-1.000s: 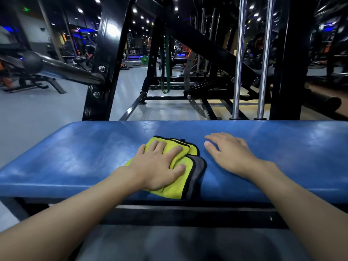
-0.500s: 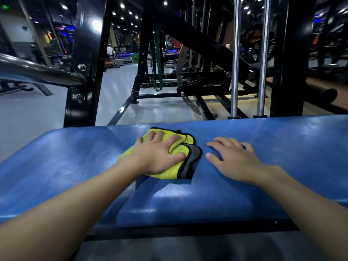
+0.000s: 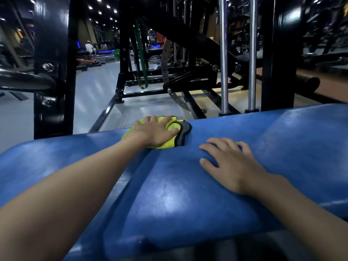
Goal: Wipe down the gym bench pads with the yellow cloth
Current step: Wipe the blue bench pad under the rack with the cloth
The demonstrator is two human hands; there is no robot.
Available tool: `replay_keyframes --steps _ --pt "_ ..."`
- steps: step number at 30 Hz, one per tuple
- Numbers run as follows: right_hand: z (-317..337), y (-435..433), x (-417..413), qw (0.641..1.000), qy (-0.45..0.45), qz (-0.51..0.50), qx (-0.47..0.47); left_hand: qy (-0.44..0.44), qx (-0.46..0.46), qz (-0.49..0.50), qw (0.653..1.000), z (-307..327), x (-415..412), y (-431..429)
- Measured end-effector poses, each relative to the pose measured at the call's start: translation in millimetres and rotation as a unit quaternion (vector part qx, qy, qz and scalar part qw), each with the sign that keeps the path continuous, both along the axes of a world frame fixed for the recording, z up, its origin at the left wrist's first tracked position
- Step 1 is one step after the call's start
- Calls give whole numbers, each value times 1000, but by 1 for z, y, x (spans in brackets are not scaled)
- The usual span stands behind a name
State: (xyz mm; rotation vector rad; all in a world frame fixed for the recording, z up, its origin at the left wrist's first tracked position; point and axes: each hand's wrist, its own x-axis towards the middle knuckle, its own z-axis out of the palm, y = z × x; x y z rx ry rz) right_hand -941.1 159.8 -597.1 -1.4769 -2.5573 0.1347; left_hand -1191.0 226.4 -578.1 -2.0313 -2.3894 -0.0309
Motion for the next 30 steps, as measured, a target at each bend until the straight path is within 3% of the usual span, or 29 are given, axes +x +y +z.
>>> replay_keyframes --steps 15,19,23,26,30 --pt "3 -6 1 999 32 -3 4 18 16 -61 998 -6 35 -154" --pt "10 -16 2 991 121 2 53 29 24 -61 997 -8 44 -201" --pt "23 -29 -3 981 187 15 39 12 33 -50 998 -6 51 -231" --pt "23 -31 -10 993 110 37 25 -19 49 -32 998 -2 51 -232" --pt "7 -31 -11 998 7 30 -47 15 46 -24 999 -11 49 -214"
